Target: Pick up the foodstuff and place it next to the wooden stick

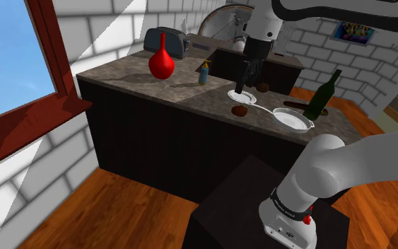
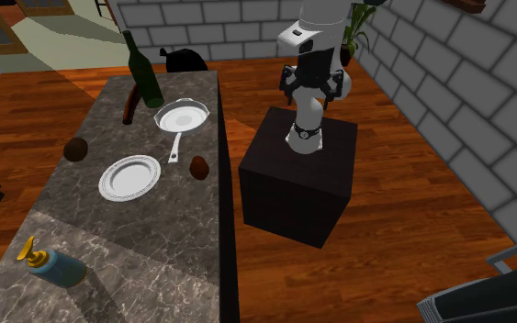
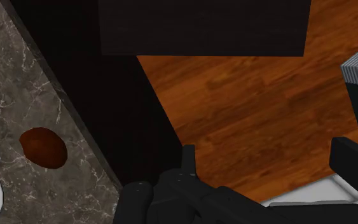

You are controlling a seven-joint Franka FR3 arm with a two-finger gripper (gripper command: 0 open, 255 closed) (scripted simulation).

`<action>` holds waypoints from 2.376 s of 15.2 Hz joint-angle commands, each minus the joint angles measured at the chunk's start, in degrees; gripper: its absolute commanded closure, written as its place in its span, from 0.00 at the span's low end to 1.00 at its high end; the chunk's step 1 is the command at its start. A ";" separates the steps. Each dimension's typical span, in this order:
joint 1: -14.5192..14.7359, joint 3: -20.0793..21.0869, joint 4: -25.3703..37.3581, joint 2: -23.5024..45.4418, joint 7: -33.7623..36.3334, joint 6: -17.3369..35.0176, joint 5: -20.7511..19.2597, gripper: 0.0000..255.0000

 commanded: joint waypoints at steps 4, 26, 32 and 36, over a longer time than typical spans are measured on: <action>-0.46 -2.44 -2.22 1.76 -4.99 2.82 -3.32 0.00; -5.10 -18.63 0.60 33.34 -35.68 30.08 -22.99 0.00; -6.56 -20.87 5.60 43.88 -41.57 36.61 -24.54 0.00; -7.14 -21.38 4.34 45.59 -41.56 39.72 -24.73 0.00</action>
